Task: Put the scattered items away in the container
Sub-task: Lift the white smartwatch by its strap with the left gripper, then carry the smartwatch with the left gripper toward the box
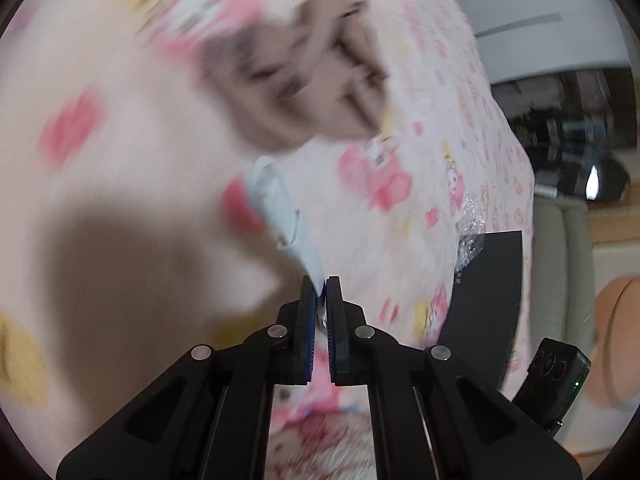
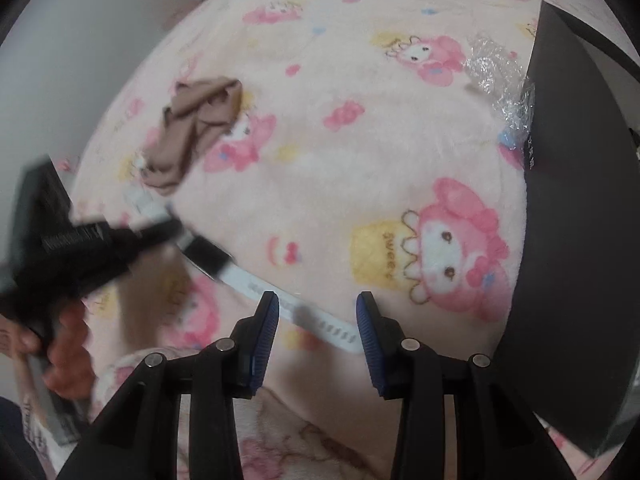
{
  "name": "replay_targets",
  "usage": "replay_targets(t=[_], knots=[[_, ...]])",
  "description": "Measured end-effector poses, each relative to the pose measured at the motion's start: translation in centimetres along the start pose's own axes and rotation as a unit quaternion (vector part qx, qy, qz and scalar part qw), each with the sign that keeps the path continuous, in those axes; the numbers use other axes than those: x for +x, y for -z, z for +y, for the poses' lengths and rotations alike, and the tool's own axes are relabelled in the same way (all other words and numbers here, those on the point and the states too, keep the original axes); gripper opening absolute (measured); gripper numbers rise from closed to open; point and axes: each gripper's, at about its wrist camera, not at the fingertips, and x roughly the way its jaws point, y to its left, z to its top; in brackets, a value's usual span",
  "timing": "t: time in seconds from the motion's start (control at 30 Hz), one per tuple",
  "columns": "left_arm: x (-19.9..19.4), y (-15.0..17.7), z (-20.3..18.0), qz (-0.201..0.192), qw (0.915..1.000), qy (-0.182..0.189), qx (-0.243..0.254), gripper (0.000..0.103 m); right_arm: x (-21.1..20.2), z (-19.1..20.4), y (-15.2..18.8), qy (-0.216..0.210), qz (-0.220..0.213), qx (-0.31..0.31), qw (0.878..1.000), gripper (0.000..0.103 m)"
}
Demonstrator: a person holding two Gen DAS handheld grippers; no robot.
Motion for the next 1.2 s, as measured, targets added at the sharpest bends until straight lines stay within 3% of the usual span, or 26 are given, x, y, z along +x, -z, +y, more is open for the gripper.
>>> replay_targets(t=[0.07, 0.27, 0.5, 0.63, 0.73, 0.8, 0.9, 1.0, 1.2], knots=[[-0.4, 0.8, 0.9, -0.007, 0.9999, -0.002, -0.015, 0.003, -0.5, 0.6, 0.4, -0.026, 0.004, 0.002, 1.000, 0.036], [-0.5, 1.6, 1.7, -0.007, 0.9997, -0.001, -0.022, 0.006, 2.7, -0.4, 2.6, -0.086, 0.101, 0.055, 0.990, 0.040], [-0.2, 1.4, 2.6, -0.001, 0.9996, 0.010, -0.028, 0.012, 4.5, -3.3, 1.4, -0.119, 0.059, 0.162, 0.978, 0.043], [0.0, 1.1, 3.3, -0.003, 0.9992, 0.016, -0.038, 0.014, 5.5, -3.7, 0.8, -0.115, 0.042, 0.180, 0.976, 0.043], [0.4, 0.9, 3.4, -0.007, 0.9988, 0.020, -0.044, 0.014, 5.3, -3.5, 0.4, -0.112, 0.032, 0.175, 0.978, 0.042], [0.4, 0.9, 3.1, -0.012, 0.9990, 0.019, -0.038, 0.013, 4.3, -3.6, 0.1, -0.096, 0.023, 0.155, 0.983, 0.024], [-0.4, 1.3, 1.8, -0.024, 0.9995, 0.016, -0.009, 0.006, 3.6, -3.0, -0.1, -0.079, 0.012, 0.117, 0.990, 0.011], [-1.7, 2.2, -0.3, -0.034, 0.9987, 0.031, 0.024, 0.006, 2.0, -1.6, 0.1, -0.062, -0.010, 0.071, 0.995, 0.007], [-4.8, 4.7, -5.3, -0.057, 0.9934, 0.030, 0.095, 0.006, -3.3, 0.0, 1.2, -0.086, -0.046, 0.032, 0.995, 0.006]])
